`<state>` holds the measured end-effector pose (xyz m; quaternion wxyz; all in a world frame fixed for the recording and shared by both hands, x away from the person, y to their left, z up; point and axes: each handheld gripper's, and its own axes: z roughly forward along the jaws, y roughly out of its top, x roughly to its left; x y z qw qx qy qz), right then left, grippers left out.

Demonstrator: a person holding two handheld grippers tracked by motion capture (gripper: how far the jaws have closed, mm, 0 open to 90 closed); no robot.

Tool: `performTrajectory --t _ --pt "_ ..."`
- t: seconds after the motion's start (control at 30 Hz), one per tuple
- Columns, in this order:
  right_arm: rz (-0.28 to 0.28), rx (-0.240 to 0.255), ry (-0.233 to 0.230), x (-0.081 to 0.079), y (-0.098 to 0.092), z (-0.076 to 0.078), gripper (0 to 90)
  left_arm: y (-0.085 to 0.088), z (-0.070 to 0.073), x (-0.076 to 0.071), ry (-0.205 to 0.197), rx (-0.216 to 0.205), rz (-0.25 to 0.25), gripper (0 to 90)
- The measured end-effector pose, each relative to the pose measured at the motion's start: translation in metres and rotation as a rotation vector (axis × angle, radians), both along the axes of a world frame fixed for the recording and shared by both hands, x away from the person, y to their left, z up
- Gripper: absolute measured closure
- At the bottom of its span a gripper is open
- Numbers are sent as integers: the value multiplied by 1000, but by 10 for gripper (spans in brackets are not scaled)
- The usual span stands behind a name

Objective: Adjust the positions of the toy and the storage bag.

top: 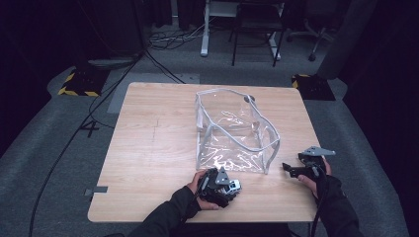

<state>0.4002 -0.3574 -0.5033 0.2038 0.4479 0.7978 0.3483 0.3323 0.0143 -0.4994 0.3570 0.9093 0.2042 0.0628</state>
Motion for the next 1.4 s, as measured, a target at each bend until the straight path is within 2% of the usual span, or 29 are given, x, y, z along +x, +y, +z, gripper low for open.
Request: performTrajectory --t 0.03,0.17,0.3,0.5,0.53,0.57,0.6,0.67,0.73,0.8,0.83,0.87,0.9,0.93,0.97,1.0,1.03,1.07,1.3,1.37,1.4 --pt "1 0 1 0 0 0 147 1 1 0 5 3 -11 320" --pt "1 3 2 0 0 0 147 1 1 -1 1 -2 -20 359" --pt "5 0 0 0 0 0 147 4 1 -2 -7 -7 -46 464" --pt "5 1 0 0 0 0 147 5 1 -2 -5 -9 -47 468" --pt "5 1 0 0 0 0 147 6 1 -1 3 -6 -59 469" --pt "5 1 -1 0 0 0 147 5 1 -2 9 -20 -48 470" --pt "5 1 0 0 0 0 148 3 -1 -5 26 -64 -10 470" --pt "5 1 0 0 0 0 147 4 -1 -5 19 -61 -9 471" --pt "5 1 0 0 0 0 147 5 -1 -3 7 -61 -39 471" --pt "5 1 -1 0 0 0 147 7 -1 -2 2 -71 -41 472" --pt "5 1 0 0 0 0 147 9 0 -4 20 -58 -16 472" --pt "5 1 0 0 0 0 147 11 -1 -4 13 -61 -13 472" --pt "6 1 0 0 0 0 148 15 1 -2 -2 -22 -48 472" --pt "7 1 1 0 0 0 148 19 1 -1 -11 -16 -71 473" --pt "8 1 1 0 -1 0 147 22 0 0 -18 -33 -78 473" --pt "7 4 2 -1 0 0 147 24 -1 -3 4 -75 -40 474" --pt "8 4 2 -1 0 0 147 29 0 -4 11 -50 -45 474" --pt "7 5 0 -1 0 0 147 32 -1 -3 -2 -60 -48 474" --pt "8 4 2 -1 -1 0 147 50 0 -1 -35 -22 -54 476" --pt "8 4 2 -1 -1 0 147 53 0 -2 -33 -30 -33 477" --pt "8 4 2 -1 -1 0 147 57 -1 -1 -60 -26 -16 477"
